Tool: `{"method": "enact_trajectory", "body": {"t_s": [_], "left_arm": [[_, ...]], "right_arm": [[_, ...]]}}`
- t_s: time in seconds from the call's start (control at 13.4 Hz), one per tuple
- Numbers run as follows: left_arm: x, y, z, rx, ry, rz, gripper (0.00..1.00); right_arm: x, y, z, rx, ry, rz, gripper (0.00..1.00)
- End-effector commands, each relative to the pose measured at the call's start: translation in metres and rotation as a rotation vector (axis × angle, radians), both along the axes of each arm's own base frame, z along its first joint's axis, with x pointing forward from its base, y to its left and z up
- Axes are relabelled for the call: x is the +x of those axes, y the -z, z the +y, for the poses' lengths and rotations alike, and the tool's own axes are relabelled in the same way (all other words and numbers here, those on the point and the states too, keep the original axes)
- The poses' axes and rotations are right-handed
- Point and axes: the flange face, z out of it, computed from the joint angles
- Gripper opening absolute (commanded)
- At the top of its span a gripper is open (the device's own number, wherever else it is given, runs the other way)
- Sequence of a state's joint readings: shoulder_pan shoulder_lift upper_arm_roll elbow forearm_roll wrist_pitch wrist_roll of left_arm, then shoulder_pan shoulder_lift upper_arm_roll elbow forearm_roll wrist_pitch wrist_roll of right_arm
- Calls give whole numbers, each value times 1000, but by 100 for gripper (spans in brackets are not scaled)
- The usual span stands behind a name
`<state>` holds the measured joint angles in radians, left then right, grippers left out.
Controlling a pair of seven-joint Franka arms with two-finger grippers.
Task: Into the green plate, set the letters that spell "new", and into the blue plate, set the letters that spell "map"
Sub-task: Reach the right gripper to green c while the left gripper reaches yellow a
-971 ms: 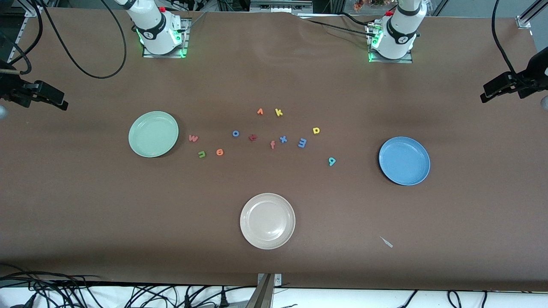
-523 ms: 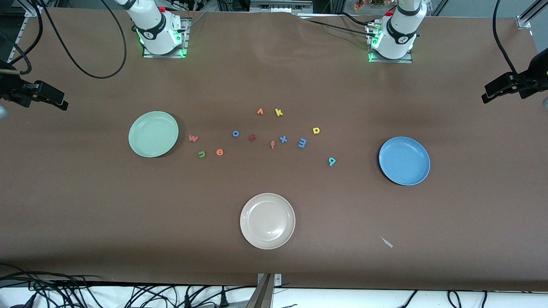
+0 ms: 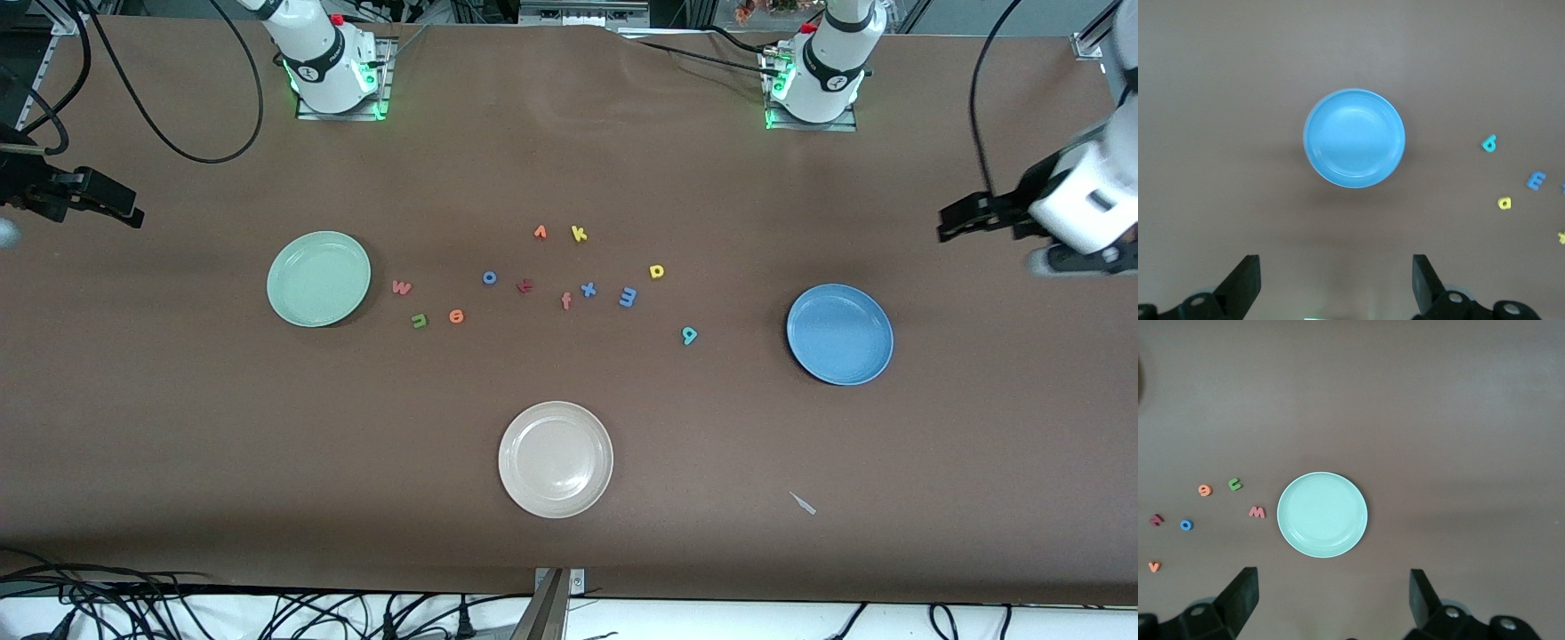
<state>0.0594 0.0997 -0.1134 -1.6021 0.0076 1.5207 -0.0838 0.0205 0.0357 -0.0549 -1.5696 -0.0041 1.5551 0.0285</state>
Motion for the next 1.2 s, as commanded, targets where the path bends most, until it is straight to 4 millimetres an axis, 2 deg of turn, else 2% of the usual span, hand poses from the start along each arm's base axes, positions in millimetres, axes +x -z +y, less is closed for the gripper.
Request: {"method": "enact_trajectory", "body": {"t_s": [0.0,0.15,0.3,0.37,0.45,0.6,0.82,1.05,1.12], "left_arm": [[9,24,-35,12,81,48,100],[13,54,-73,-17,125,95,100],[19,77,-98,-97,66,95,100],[16,88,-118,-112,77,85,100],[11,100,-137,-113,80,72,100],[-8,136,-178,-109,88,60,100],[-47,188,-235,-94,9,0,100],[-87,229,-272,-90,-72,-65,100],[-102,243,-284,-108,-84,-90,100]], "right_arm": [[-1,1,6,14,-33,9,100],[-1,1,16,14,-52,9,100],[2,7,35,13,-78,17,100],[7,21,49,13,-107,43,100],[12,34,73,15,-141,65,100],[23,65,114,9,-206,95,100],[47,156,169,4,-277,166,100],[65,240,214,-24,-139,127,100],[66,258,224,-18,-145,97,100]]}}
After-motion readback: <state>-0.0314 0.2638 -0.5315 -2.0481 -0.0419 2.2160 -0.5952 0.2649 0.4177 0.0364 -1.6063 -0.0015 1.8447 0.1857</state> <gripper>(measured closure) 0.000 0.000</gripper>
